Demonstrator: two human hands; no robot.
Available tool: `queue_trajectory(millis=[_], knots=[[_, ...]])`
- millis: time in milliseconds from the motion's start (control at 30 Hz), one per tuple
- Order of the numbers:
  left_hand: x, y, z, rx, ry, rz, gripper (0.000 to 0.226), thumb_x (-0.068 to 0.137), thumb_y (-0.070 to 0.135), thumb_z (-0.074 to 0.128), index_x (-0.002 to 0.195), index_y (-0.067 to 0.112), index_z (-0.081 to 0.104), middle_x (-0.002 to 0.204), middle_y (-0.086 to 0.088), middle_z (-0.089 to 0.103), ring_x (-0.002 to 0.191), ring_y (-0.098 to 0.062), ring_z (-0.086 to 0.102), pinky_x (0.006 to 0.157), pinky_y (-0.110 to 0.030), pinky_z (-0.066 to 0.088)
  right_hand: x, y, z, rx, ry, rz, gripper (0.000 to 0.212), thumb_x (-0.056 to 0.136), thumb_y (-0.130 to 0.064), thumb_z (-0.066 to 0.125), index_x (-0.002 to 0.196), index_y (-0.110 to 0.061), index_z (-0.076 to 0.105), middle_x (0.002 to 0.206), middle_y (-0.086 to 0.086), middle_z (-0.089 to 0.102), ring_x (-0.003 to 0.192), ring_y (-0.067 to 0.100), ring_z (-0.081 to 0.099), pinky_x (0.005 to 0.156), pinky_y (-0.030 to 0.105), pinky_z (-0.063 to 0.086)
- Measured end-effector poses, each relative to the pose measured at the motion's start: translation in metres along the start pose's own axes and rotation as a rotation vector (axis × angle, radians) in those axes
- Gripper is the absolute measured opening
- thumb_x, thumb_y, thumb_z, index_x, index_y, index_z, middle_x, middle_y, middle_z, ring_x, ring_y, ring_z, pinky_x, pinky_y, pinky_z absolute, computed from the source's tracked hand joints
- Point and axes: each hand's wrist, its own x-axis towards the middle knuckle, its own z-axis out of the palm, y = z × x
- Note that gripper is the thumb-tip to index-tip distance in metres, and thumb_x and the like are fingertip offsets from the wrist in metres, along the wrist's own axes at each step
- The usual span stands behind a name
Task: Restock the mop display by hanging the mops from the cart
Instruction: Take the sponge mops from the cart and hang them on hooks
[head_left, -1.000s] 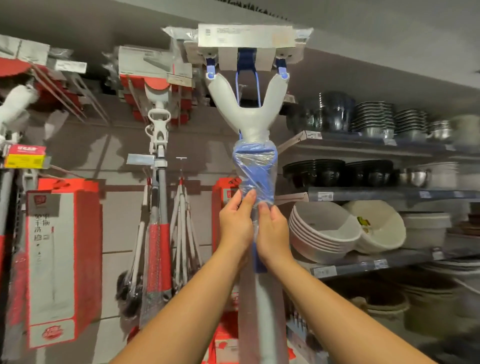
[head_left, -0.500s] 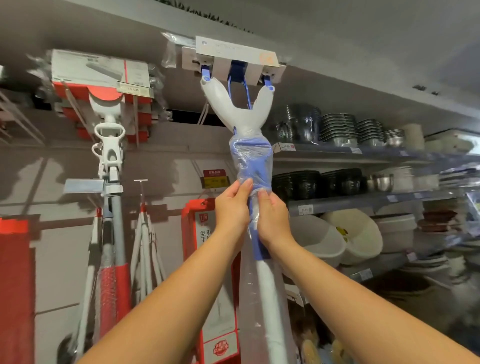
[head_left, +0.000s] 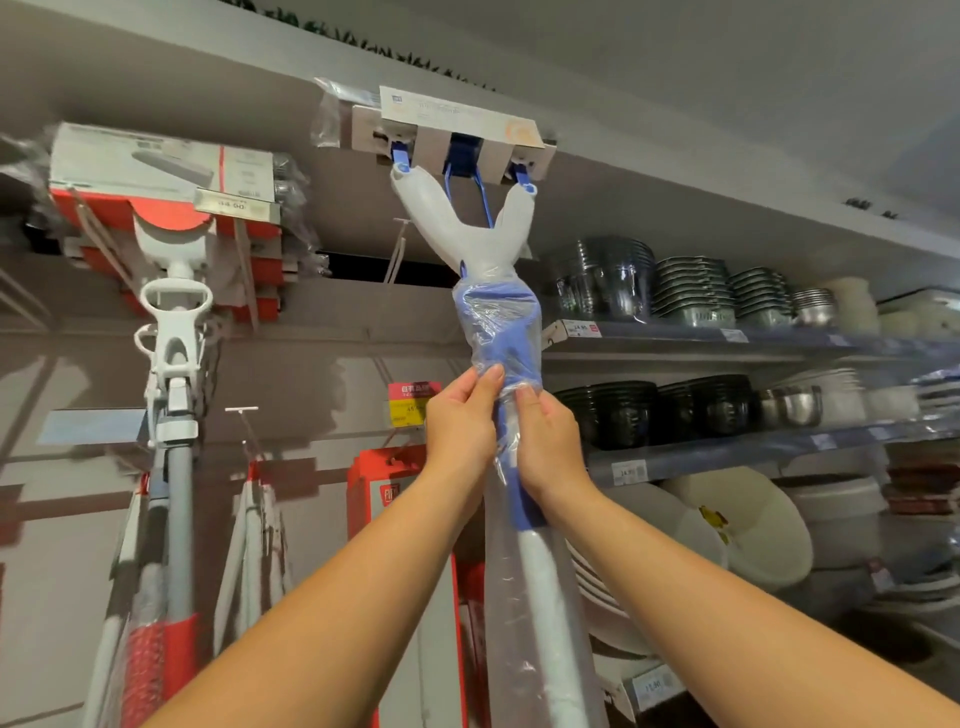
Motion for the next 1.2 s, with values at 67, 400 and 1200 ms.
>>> queue_trajectory(millis=[67,400,1200], knots=[[0.013,-0.006,0.006,0.026,0.020,0.038,0.015,0.096,0.009,0.053,0.089,0.008,0.067,0.063,0.008,0.064,0.054,0.006,0.061,0.054,-0.009,0.046,0.016,0.009,0.000,0.026,-0.018,-0.009,0.031,0.102,-0.024,0.040,0.081,-0.024,0.063,0.091,0.008,0.069,0.087,0.021,0.064,0.081,0.036,0.051],[0.079,-0.045,0.047,0.109,0.107,0.057,0.017,0.095,0.014,0.057,0.085,0.015,0.071,0.089,-0.010,0.072,0.084,-0.021,0.068,0.085,-0.034,0.055,0.105,0.053,-0.015,0.153,-0.127,-0.045,0.029,0.102,-0.022,0.041,0.082,-0.019,0.062,0.084,0.003,0.064,0.082,0.016,0.059,0.068,0.024,0.046],[0.215,-0.093,0.011,0.406,0.087,-0.047,0.016,0.095,0.022,0.058,0.081,0.015,0.061,0.086,-0.011,0.062,0.061,-0.018,0.053,0.072,-0.033,0.052,0.205,0.118,0.051,0.140,-0.151,0.031,0.031,0.102,-0.032,0.037,0.091,-0.016,0.061,0.085,0.007,0.065,0.083,0.023,0.062,0.079,0.037,0.049]])
